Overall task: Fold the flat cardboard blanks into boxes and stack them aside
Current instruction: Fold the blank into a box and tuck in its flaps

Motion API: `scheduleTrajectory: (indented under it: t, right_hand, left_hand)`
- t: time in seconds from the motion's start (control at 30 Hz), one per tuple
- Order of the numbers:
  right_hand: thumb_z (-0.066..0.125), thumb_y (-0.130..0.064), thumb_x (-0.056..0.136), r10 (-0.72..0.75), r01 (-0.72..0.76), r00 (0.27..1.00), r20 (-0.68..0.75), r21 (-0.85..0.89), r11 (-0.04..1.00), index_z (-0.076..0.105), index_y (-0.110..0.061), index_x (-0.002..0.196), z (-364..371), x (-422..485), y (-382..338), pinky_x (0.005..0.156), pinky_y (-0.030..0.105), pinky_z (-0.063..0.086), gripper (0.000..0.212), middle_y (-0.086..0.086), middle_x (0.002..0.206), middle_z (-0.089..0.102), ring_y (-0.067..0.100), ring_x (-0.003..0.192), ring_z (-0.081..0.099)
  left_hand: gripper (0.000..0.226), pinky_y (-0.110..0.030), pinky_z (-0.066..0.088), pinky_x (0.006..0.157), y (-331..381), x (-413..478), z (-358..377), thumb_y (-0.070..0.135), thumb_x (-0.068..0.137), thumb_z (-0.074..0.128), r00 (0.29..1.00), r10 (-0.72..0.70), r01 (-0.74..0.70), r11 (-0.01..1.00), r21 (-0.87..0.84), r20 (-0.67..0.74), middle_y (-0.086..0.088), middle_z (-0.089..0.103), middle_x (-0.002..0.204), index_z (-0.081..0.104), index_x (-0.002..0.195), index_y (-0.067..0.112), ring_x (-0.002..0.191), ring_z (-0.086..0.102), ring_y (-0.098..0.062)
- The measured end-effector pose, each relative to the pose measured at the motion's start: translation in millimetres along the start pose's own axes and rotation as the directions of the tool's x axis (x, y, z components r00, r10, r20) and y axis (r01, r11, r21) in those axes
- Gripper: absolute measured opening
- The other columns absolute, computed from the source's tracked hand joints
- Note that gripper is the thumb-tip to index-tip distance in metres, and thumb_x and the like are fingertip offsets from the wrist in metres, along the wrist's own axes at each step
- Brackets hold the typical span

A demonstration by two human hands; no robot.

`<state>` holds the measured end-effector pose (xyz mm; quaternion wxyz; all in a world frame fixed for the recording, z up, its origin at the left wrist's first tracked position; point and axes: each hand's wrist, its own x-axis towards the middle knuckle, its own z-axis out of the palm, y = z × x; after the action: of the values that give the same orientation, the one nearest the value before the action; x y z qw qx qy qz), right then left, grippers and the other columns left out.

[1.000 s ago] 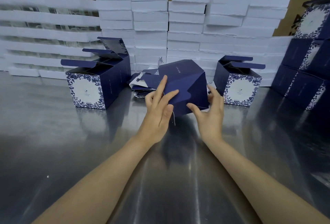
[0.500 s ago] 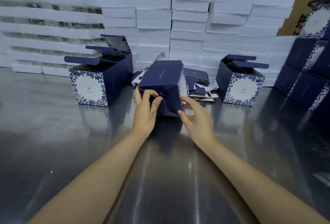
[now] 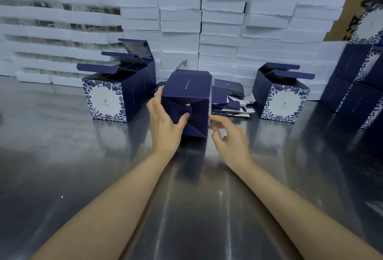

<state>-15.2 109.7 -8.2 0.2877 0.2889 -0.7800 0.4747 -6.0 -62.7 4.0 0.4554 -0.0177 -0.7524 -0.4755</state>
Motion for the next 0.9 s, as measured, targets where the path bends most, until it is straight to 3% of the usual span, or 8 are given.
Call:
scheduleTrajectory:
  t: [0.07, 0.17, 0.27, 0.5, 0.63, 0.77, 0.9]
  right_hand:
    - [0.045, -0.013, 0.084, 0.005, -0.005, 1.000, 0.004, 0.003, 1.000, 0.063, -0.020, 0.118, 0.1, 0.4, 1.4, 0.062, 0.002, 0.036, 0.040, -0.011, 0.093, 0.068, -0.004, 0.091, 0.061]
    - [0.044, -0.014, 0.085, 0.010, -0.010, 1.000, -0.006, -0.005, 1.000, 0.063, -0.018, 0.118, 0.0, 1.4, 3.4, 0.063, 0.003, 0.037, 0.039, -0.011, 0.092, 0.068, -0.005, 0.090, 0.060]
    - [0.043, -0.013, 0.083, -0.006, 0.006, 1.000, -0.012, -0.008, 1.000, 0.063, -0.019, 0.117, 0.1, 1.6, 4.4, 0.062, 0.002, 0.037, 0.040, -0.012, 0.090, 0.067, -0.006, 0.088, 0.060]
    - [0.039, -0.015, 0.082, -0.031, 0.031, 0.999, -0.008, 0.007, 0.999, 0.060, -0.031, 0.118, -0.6, 1.9, 3.3, 0.058, 0.006, 0.039, 0.044, -0.024, 0.089, 0.065, 0.001, 0.087, 0.063]
    - [0.037, -0.021, 0.082, -0.011, 0.011, 1.000, -0.017, 0.002, 1.000, 0.062, -0.026, 0.118, -1.1, 1.8, 2.8, 0.055, 0.013, 0.044, 0.044, -0.027, 0.087, 0.063, 0.002, 0.085, 0.063]
    - [0.039, -0.014, 0.082, -0.007, 0.007, 1.000, 0.001, -0.002, 1.000, 0.061, -0.029, 0.119, -2.2, 1.4, 1.5, 0.057, 0.007, 0.040, 0.045, -0.032, 0.088, 0.061, 0.000, 0.082, 0.062]
    - [0.040, -0.012, 0.082, 0.011, -0.011, 1.000, 0.013, 0.011, 1.000, 0.062, -0.029, 0.118, -3.6, 1.8, 1.8, 0.057, 0.006, 0.038, 0.045, -0.028, 0.089, 0.063, 0.000, 0.078, 0.061]
  left_hand:
    - [0.094, -0.012, 0.024, 0.107, 0.8, 0.2, -0.1, 0.013, 0.077, 0.080, 1.000, 0.009, -0.009, 1.000, 0.018, -0.001, -0.001, 0.029, 0.136, 0.020, 0.150, 0.016, 0.133, 0.034, -0.016]
    - [0.093, -0.031, 0.035, 0.109, 2.2, -0.5, -0.9, 0.014, 0.075, 0.081, 1.000, 0.015, -0.014, 0.999, 0.039, -0.006, 0.003, 0.028, 0.131, 0.024, 0.148, 0.016, 0.130, 0.038, -0.020]
    - [0.088, -0.043, 0.045, 0.100, 3.6, -1.4, -1.5, 0.017, 0.075, 0.081, 0.999, 0.017, -0.015, 0.997, 0.079, -0.032, -0.004, 0.032, 0.133, 0.027, 0.146, 0.015, 0.126, 0.043, -0.022]
    - [0.090, -0.034, 0.045, 0.095, 3.8, -0.8, -2.1, 0.020, 0.075, 0.081, 0.998, 0.008, -0.002, 0.995, 0.095, -0.060, -0.007, 0.035, 0.132, 0.027, 0.147, 0.016, 0.124, 0.044, -0.022]
    - [0.091, -0.031, 0.045, 0.092, 4.1, -1.3, -1.6, 0.021, 0.074, 0.082, 0.997, 0.020, -0.011, 0.993, 0.116, -0.074, -0.007, 0.036, 0.131, 0.027, 0.147, 0.016, 0.123, 0.045, -0.021]
    - [0.091, -0.031, 0.046, 0.087, 3.7, -0.7, -1.7, 0.023, 0.074, 0.082, 0.996, 0.011, 0.000, 0.992, 0.130, -0.087, -0.007, 0.037, 0.128, 0.027, 0.147, 0.016, 0.119, 0.047, -0.022]
    - [0.091, -0.030, 0.045, 0.085, 3.8, -1.8, -0.5, 0.024, 0.074, 0.082, 0.995, 0.017, -0.003, 0.990, 0.143, -0.096, -0.007, 0.037, 0.128, 0.027, 0.147, 0.017, 0.119, 0.047, -0.022]
